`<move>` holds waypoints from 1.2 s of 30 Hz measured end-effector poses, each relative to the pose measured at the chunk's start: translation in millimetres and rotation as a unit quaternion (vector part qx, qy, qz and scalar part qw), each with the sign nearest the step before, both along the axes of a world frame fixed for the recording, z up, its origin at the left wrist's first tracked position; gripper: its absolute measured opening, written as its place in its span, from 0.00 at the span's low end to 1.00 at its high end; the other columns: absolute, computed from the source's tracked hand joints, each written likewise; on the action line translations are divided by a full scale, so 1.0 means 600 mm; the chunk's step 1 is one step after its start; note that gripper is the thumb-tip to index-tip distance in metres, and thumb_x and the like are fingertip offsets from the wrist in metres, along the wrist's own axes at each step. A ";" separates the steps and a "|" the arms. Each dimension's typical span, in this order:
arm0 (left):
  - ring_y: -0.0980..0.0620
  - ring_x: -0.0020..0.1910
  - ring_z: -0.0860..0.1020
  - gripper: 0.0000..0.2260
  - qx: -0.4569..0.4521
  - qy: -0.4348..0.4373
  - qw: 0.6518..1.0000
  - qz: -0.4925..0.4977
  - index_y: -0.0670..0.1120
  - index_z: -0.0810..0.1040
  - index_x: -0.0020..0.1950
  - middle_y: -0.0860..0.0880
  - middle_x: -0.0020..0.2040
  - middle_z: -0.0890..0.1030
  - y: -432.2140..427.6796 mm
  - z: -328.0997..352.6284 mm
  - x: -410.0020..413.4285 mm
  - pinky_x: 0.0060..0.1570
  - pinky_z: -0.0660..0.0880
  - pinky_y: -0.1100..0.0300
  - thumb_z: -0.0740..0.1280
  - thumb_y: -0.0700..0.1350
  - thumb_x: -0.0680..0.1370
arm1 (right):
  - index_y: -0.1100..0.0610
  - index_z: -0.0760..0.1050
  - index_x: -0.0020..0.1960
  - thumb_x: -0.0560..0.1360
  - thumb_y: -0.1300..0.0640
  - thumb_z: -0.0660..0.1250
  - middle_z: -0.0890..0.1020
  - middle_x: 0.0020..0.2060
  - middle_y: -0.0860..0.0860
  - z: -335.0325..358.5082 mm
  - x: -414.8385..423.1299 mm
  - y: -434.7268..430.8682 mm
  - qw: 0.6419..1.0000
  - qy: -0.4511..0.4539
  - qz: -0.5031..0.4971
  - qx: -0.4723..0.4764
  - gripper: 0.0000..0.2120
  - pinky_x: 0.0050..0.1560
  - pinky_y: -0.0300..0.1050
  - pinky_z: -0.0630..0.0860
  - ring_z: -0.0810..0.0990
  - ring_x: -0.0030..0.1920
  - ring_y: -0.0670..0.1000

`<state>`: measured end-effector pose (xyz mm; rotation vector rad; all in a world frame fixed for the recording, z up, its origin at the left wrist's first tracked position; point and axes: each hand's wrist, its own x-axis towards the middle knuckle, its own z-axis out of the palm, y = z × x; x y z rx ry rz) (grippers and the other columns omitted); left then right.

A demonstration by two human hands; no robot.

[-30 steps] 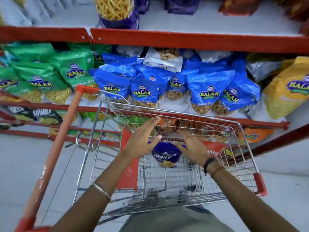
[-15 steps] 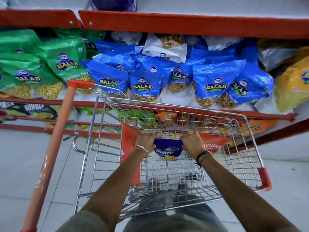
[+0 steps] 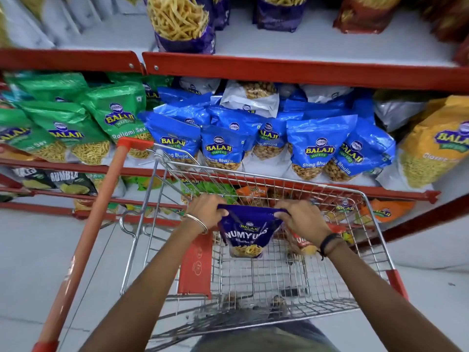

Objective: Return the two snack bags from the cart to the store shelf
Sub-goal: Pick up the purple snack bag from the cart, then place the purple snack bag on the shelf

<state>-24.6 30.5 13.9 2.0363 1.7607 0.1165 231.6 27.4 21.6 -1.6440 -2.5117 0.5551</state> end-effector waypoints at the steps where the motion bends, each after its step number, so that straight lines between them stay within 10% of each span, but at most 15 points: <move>1: 0.42 0.47 0.80 0.08 0.007 -0.020 1.000 0.002 0.45 0.82 0.49 0.42 0.45 0.84 0.003 0.028 -0.005 0.46 0.78 0.50 0.68 0.47 0.74 | 0.50 0.76 0.53 0.78 0.50 0.60 0.84 0.47 0.50 0.025 0.003 0.003 1.000 0.017 -0.003 0.013 0.09 0.43 0.42 0.72 0.81 0.48 0.52; 11: 0.49 0.31 0.76 0.03 0.144 -0.202 0.969 0.016 0.54 0.79 0.31 0.43 0.33 0.81 0.047 0.338 -0.029 0.40 0.76 0.49 0.70 0.52 0.64 | 0.48 0.78 0.46 0.71 0.44 0.64 0.84 0.39 0.47 0.317 0.028 0.061 0.966 0.187 0.022 0.177 0.10 0.43 0.52 0.76 0.79 0.40 0.51; 17: 0.50 0.37 0.75 0.13 0.262 -0.276 0.925 -0.021 0.45 0.79 0.39 0.36 0.36 0.80 0.102 0.506 -0.014 0.44 0.77 0.45 0.71 0.53 0.63 | 0.57 0.78 0.47 0.71 0.51 0.65 0.80 0.37 0.47 0.481 0.034 0.122 0.911 0.279 0.035 0.303 0.10 0.40 0.34 0.69 0.75 0.40 0.41; 27: 0.47 0.33 0.75 0.08 0.418 -0.200 0.886 0.000 0.49 0.75 0.32 0.48 0.29 0.76 0.224 0.683 0.033 0.42 0.77 0.50 0.71 0.48 0.68 | 0.55 0.78 0.48 0.72 0.53 0.67 0.82 0.42 0.47 0.650 0.045 0.255 0.863 0.264 -0.027 0.430 0.08 0.50 0.50 0.76 0.79 0.45 0.51; 36: 0.42 0.53 0.79 0.12 0.537 -0.136 0.826 0.102 0.51 0.80 0.52 0.46 0.51 0.83 0.321 0.701 0.084 0.46 0.72 0.54 0.69 0.53 0.71 | 0.52 0.77 0.54 0.75 0.50 0.63 0.82 0.50 0.57 0.666 0.047 0.347 0.818 0.219 -0.126 0.517 0.11 0.47 0.51 0.72 0.76 0.55 0.60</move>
